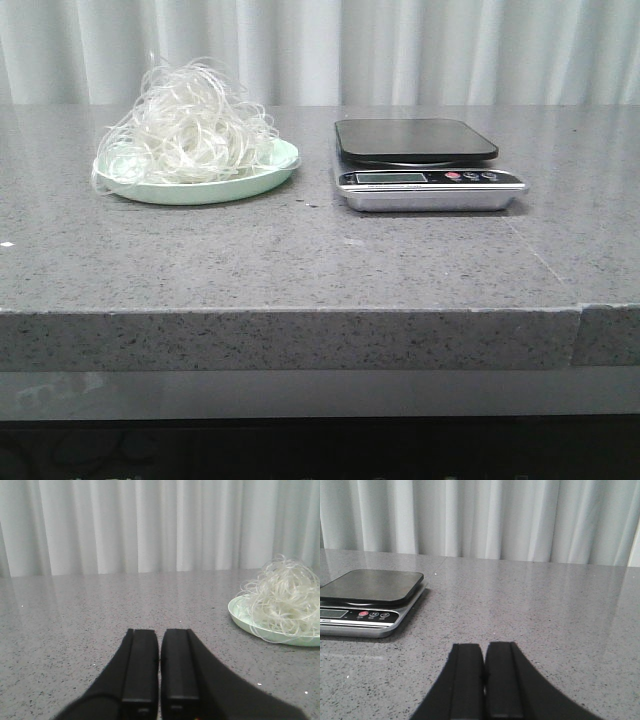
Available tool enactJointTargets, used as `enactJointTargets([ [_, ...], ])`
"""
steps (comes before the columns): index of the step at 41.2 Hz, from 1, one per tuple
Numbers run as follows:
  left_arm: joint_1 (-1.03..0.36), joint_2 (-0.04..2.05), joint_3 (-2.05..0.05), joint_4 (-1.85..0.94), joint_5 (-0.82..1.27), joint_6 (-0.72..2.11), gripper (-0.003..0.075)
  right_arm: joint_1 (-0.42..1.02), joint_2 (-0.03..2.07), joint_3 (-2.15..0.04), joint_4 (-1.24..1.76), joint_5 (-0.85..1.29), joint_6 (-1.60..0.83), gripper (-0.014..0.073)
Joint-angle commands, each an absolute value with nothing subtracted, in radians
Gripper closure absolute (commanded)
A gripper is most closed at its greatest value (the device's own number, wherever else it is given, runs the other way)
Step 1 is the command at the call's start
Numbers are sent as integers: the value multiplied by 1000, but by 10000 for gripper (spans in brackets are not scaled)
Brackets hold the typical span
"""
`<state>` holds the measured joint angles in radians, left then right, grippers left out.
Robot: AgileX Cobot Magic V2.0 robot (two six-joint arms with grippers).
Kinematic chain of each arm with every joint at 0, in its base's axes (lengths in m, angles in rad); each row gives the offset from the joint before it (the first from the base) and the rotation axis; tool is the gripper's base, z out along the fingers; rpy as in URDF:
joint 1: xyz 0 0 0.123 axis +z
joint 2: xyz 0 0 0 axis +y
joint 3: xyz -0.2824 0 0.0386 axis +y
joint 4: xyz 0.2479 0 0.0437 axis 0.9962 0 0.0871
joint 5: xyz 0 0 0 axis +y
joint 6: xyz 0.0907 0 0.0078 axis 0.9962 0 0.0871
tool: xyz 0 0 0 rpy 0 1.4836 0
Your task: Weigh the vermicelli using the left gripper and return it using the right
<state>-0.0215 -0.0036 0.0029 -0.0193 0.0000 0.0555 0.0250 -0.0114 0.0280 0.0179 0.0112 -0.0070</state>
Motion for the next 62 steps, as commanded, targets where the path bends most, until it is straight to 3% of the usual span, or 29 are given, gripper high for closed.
enactJointTargets([
  [1,-19,-24,10,-29,-77,45,579,17,-26,19,23,-77,-11,441],
  [33,-19,-24,8,16,-110,55,579,17,-26,19,23,-89,-11,441],
  [39,-22,-24,-8,16,-216,55,579,17,-26,-17,27,-108,-10,441],
  [48,-22,-18,-211,20,-149,55,579,17,-16,-214,27,-9,-10,441],
  [62,-22,182,-636,24,177,55,579,17,196,-621,27,302,-10,441],
])
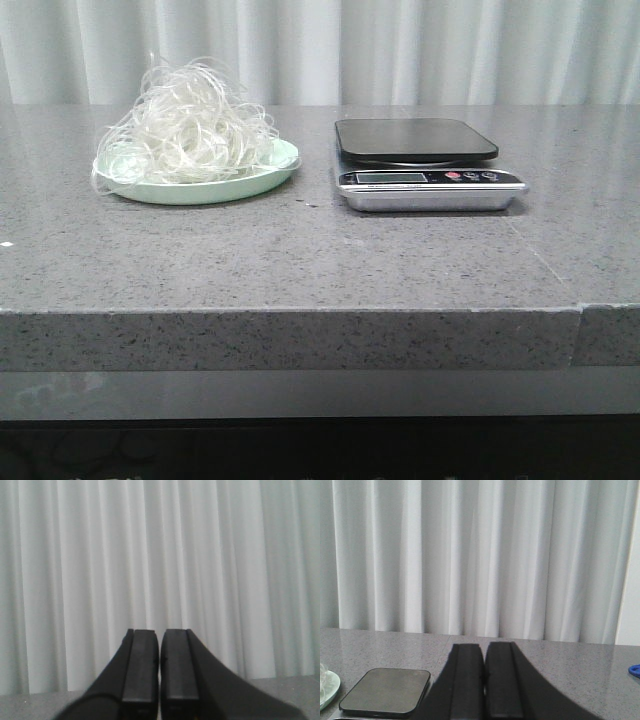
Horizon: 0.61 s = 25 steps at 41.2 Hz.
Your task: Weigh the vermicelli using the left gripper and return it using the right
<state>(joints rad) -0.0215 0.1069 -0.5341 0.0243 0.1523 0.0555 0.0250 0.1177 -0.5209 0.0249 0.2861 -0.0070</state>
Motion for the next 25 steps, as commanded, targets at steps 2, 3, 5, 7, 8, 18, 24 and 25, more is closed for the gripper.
enactJointTargets([
  [2,-22,223,-688,24,229,55,579,17,235,-667,27,347,-10,441],
  [3,-22,246,-716,24,265,55,579,17,257,-691,27,372,-10,441],
  [5,-22,285,-767,24,315,55,579,17,298,-731,27,419,-10,441],
  [7,-22,328,-803,24,364,55,579,17,337,-764,27,467,-10,441],
  [8,-22,342,-815,24,382,55,579,17,360,-779,27,496,-10,441],
  [18,-22,452,-799,0,447,55,579,17,530,-781,27,595,-10,441],
  [24,-22,485,-741,-15,447,55,579,17,599,-760,30,623,-10,441],
  [25,-22,487,-732,-15,440,55,579,17,612,-759,30,625,-10,441],
])
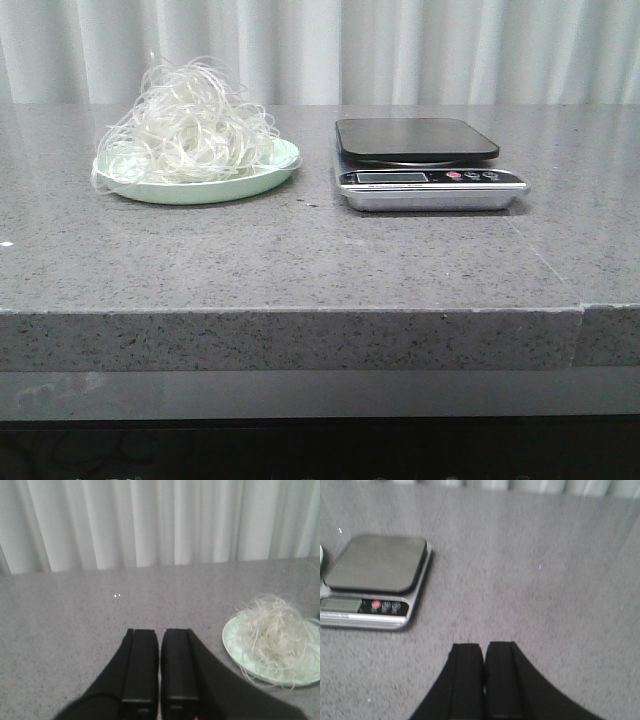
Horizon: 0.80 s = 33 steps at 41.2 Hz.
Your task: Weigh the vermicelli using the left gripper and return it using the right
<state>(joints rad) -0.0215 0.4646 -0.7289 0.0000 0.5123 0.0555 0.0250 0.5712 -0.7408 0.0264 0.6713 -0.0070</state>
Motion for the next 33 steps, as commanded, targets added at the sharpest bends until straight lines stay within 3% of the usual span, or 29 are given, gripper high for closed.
enactJointTargets([
  [1,-22,492,-718,-15,428,55,579,17,622,-757,30,625,-10,441],
  [7,-22,523,-657,-42,378,53,579,17,687,-755,30,633,-10,423],
  [11,-22,542,-649,-40,390,53,562,17,726,-755,30,639,-10,308],
  [14,-23,558,-649,-34,390,55,490,17,746,-755,30,641,-10,158],
  [18,-33,573,-651,-34,384,55,339,17,763,-755,30,643,-10,36],
  [21,-58,600,-661,-34,387,55,225,17,773,-755,30,648,-10,27],
  [23,-77,621,-678,-34,396,55,195,17,776,-755,30,649,-10,31],
  [33,-228,802,-790,-34,430,87,196,17,777,-755,30,648,-10,31],
])
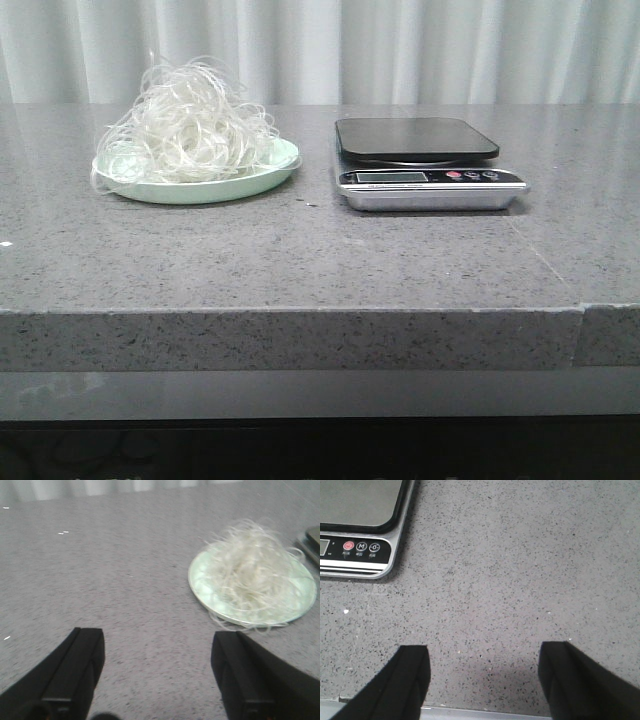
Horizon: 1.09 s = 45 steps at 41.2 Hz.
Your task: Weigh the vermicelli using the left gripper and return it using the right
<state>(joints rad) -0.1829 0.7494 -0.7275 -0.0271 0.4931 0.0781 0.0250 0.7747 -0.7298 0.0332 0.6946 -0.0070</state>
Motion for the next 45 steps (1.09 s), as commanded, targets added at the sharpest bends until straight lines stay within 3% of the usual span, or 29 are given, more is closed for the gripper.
enactJointTargets([
  [1,-248,825,-808,-34,428,87,196,17,777,-755,30,648,-10,31],
  [16,-403,1187,-1012,-63,417,87,196,17,777,-755,30,659,-10,31],
  [31,-408,1517,-1223,-108,414,87,196,17,777,-755,30,659,-10,31],
  [45,-408,1660,-1276,-106,362,87,196,17,777,-755,30,659,-10,31],
])
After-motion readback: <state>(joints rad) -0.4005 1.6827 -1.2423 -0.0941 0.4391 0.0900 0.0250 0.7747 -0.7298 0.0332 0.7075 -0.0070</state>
